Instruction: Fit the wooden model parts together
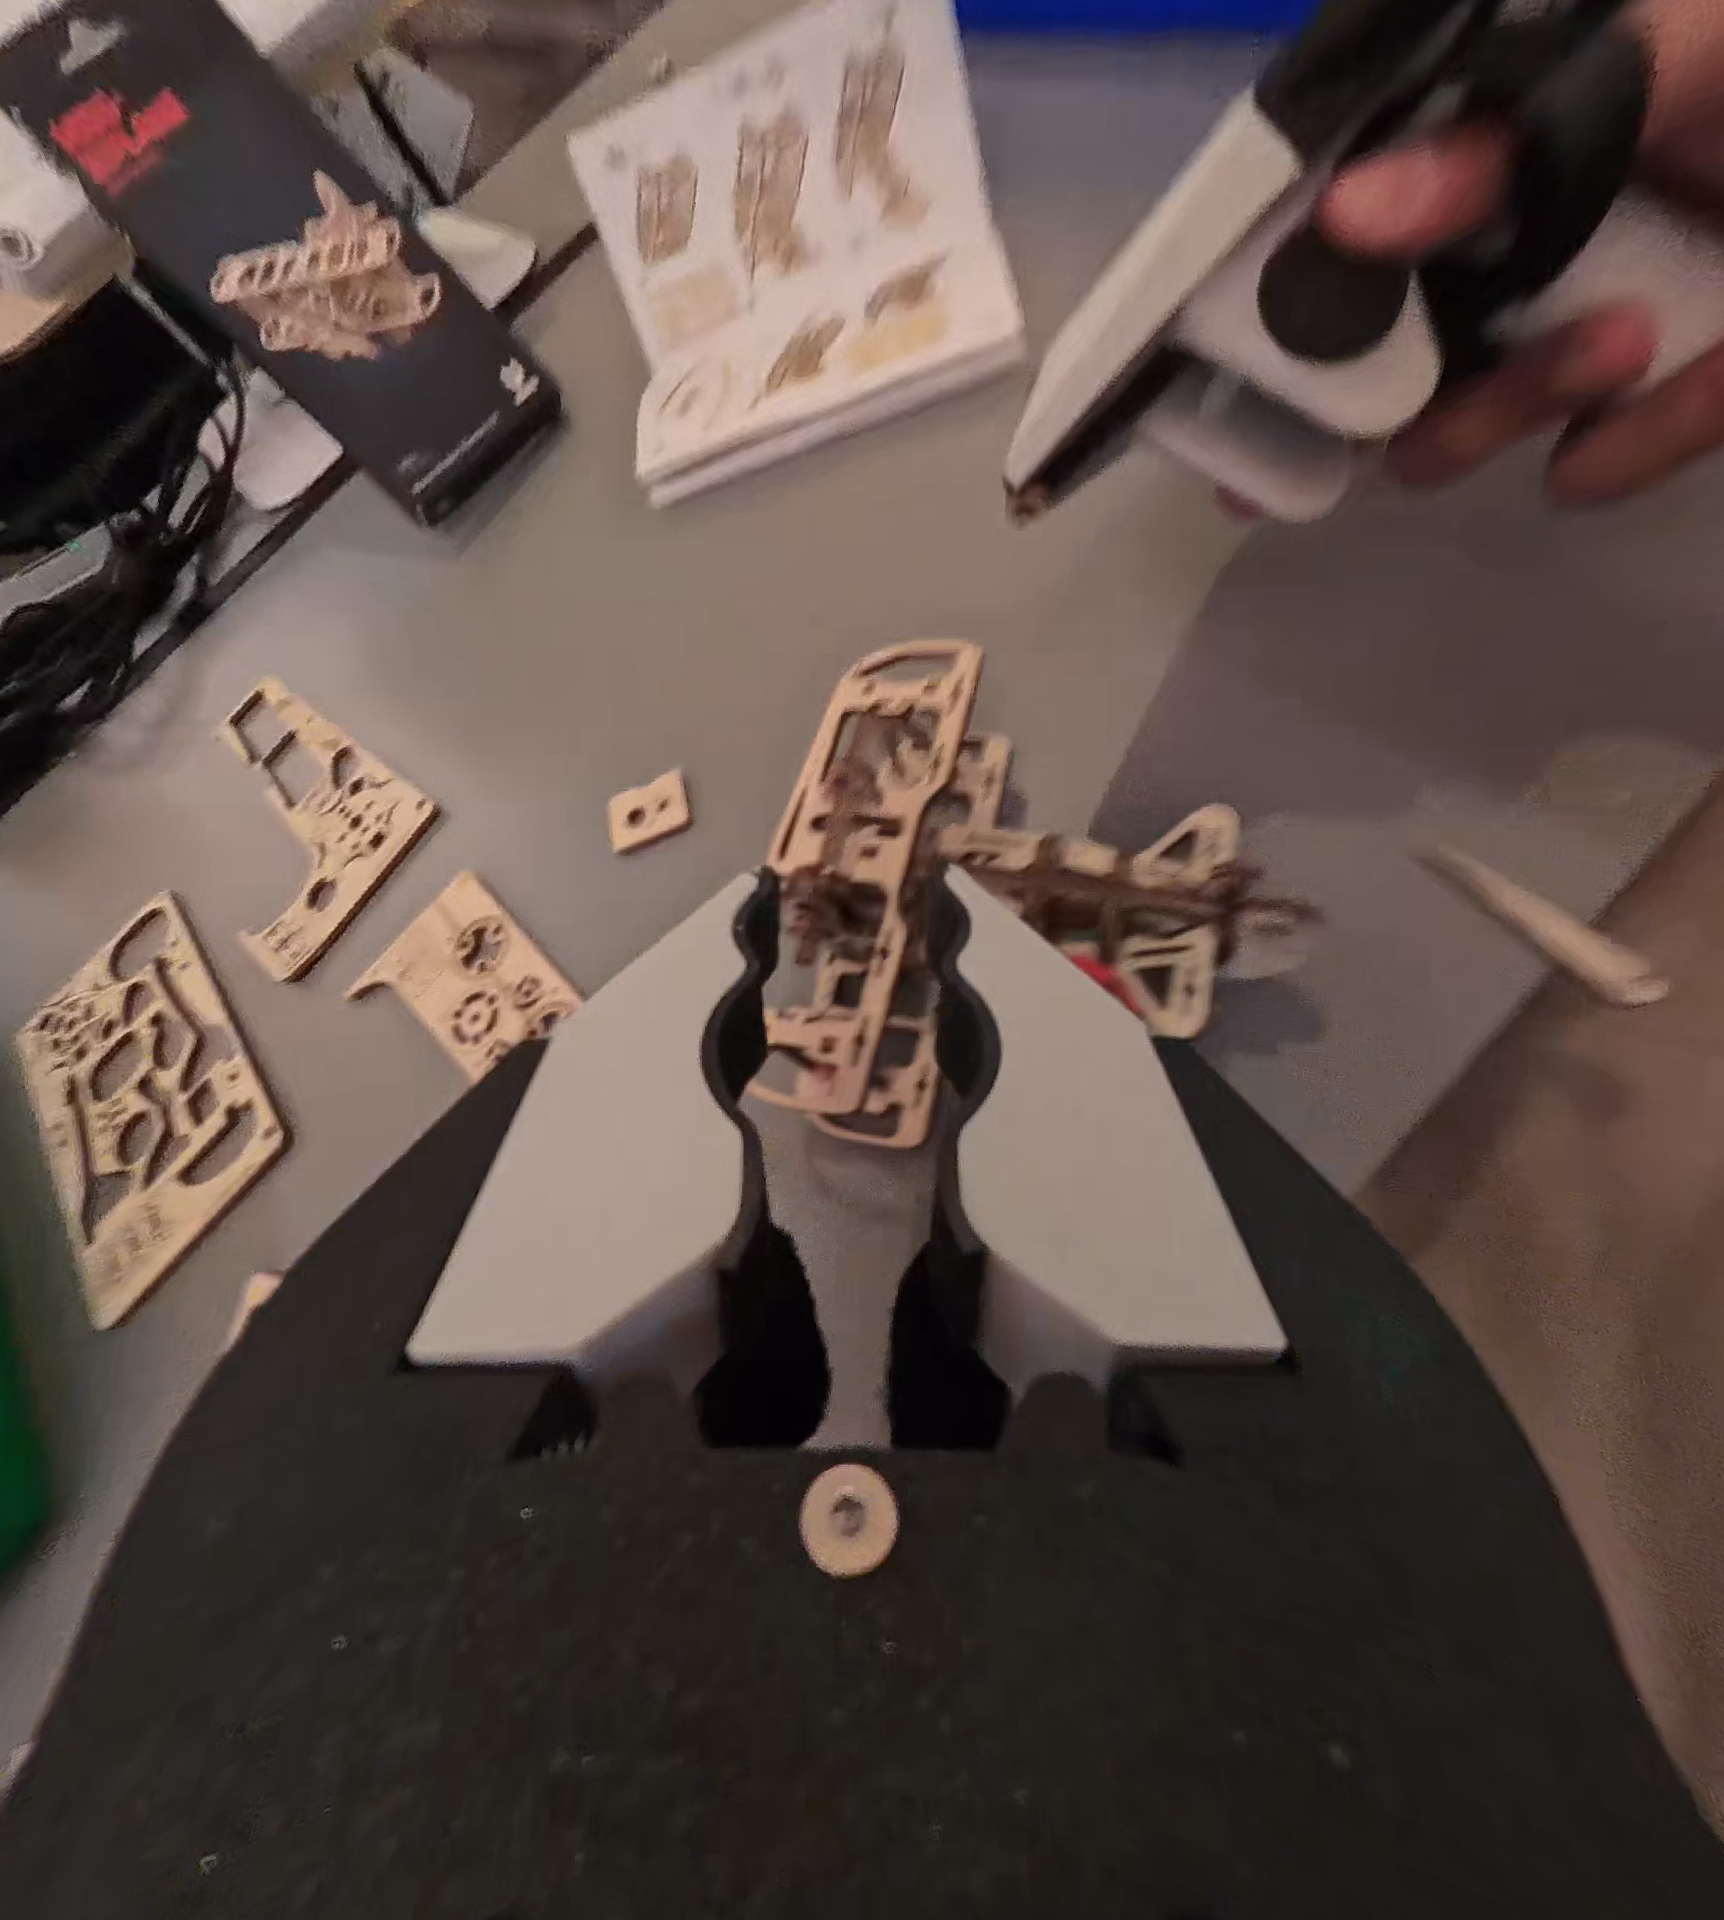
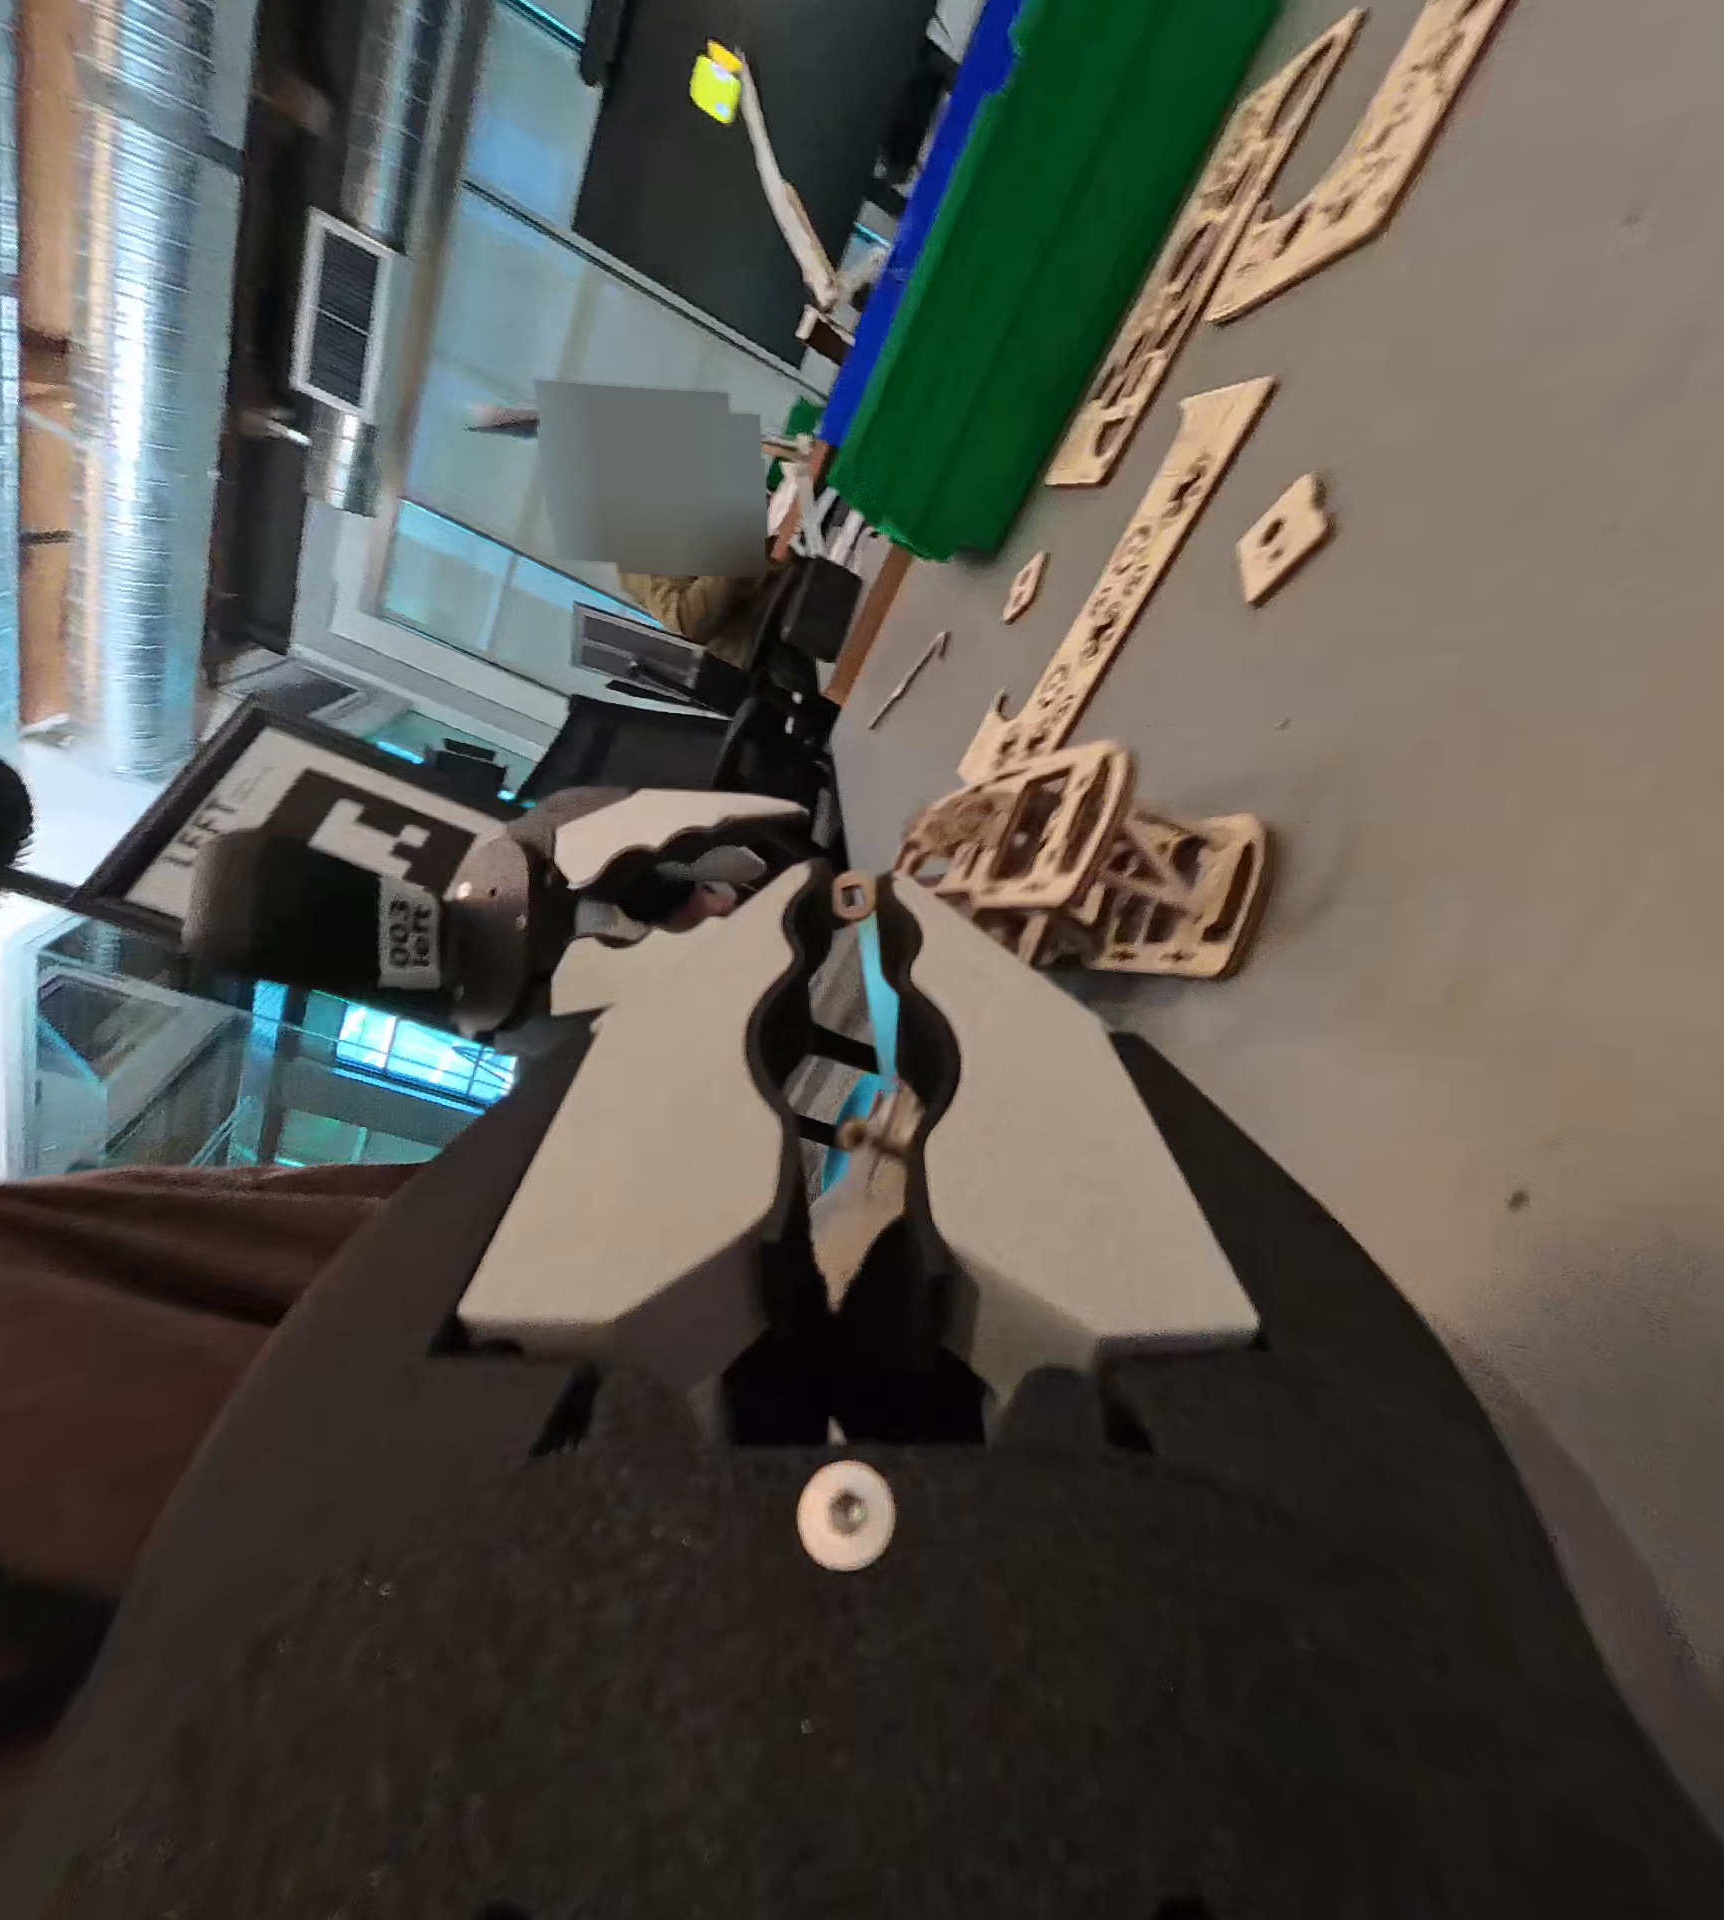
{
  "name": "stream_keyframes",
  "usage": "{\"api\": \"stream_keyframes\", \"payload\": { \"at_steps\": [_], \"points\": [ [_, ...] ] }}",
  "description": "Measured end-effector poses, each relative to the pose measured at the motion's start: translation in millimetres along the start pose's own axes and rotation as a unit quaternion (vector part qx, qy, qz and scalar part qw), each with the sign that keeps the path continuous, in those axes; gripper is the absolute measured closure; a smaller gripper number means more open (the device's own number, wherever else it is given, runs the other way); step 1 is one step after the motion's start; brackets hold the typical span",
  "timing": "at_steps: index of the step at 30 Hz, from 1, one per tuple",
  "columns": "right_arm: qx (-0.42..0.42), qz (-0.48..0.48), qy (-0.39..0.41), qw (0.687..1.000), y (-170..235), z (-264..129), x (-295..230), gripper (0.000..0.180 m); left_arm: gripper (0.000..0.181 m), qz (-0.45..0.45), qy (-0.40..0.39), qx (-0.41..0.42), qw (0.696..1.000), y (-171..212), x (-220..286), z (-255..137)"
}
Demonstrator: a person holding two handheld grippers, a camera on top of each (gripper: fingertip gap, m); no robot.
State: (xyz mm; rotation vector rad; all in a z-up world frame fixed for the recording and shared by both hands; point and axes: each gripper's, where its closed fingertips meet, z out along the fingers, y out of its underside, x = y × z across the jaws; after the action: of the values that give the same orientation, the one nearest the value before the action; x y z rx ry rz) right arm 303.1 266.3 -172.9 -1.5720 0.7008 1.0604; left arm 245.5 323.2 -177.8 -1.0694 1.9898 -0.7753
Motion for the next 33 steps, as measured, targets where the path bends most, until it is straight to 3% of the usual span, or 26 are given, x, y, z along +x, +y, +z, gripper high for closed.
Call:
{"api": "stream_keyframes", "payload": {
  "at_steps": [5,11,20,22,33],
  "points": [
    [-0.026,0.058,0.023,0.998,-9.7,29.4,24.2,0.173,0.152,-0.010,0.046,-0.066,0.997,18.8,-9.9,26.3],
    [-0.029,0.110,0.031,0.993,-3.0,34.3,30.2,0.174,0.163,-0.004,0.112,-0.064,0.992,10.6,-6.4,43.9],
    [-0.025,0.105,0.036,0.993,-2.4,36.4,27.6,0.173,0.171,0.036,0.118,-0.074,0.990,3.6,2.2,53.4],
    [-0.022,0.093,0.045,0.994,-2.5,37.5,26.2,0.174,0.166,0.035,0.110,-0.072,0.991,3.2,-1.2,49.6],
    [0.005,0.040,0.119,0.992,-2.4,35.7,29.6,0.173,0.178,0.020,0.142,-0.095,0.985,10.7,2.4,53.4]
  ]
}}
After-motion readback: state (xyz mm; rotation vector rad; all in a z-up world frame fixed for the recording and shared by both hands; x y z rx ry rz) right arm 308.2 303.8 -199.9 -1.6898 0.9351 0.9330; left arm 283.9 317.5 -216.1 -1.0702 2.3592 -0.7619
